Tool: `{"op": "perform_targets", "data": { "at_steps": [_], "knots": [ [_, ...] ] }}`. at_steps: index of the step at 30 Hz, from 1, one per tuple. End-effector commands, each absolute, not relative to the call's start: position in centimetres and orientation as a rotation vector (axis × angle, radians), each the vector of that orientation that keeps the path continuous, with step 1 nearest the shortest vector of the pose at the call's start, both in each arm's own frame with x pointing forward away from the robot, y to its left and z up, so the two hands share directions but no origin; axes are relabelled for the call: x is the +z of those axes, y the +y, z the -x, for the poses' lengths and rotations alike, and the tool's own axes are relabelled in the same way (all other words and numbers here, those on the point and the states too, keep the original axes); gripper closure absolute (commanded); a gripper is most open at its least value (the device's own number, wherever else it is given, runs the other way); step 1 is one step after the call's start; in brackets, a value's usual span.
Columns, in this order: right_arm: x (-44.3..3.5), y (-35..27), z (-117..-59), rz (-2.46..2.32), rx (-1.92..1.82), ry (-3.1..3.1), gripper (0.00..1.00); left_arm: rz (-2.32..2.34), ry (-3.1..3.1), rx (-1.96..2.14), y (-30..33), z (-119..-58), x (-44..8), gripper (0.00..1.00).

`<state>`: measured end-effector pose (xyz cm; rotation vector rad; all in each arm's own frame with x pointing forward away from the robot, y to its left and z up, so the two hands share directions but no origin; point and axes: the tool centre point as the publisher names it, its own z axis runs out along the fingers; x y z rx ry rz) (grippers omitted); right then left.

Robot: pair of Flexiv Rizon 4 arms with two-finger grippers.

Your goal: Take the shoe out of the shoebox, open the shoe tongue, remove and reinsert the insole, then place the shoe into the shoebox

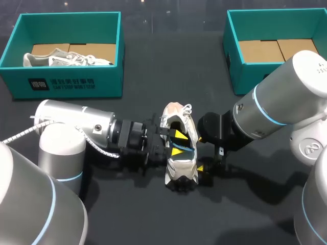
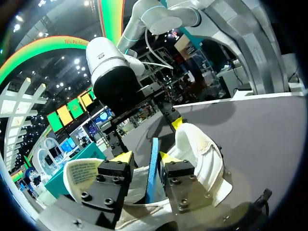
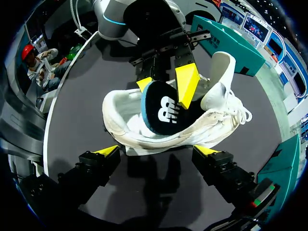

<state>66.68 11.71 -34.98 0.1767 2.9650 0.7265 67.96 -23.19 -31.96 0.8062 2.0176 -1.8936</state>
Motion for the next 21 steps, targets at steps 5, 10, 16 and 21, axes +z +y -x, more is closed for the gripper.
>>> {"op": "perform_targets", "data": {
  "at_steps": [5,10,16,21],
  "knots": [
    [-35.0,11.7,-66.6,-0.177,0.726,2.963,0.00,-0.872,2.008,-1.929,-22.6,-66.5,-30.9,0.70],
    [-35.0,11.7,-66.6,-0.177,0.726,2.963,0.00,-0.910,2.024,-1.922,-22.9,-66.0,-31.3,1.00],
    [-35.0,11.7,-66.6,-0.177,0.726,2.963,0.00,-0.905,2.082,-1.831,-23.4,-67.2,-33.4,1.00],
    [-35.0,11.7,-66.6,-0.177,0.726,2.963,0.00,-0.852,2.122,-1.807,-23.2,-68.3,-34.3,1.00]
  ]
}}
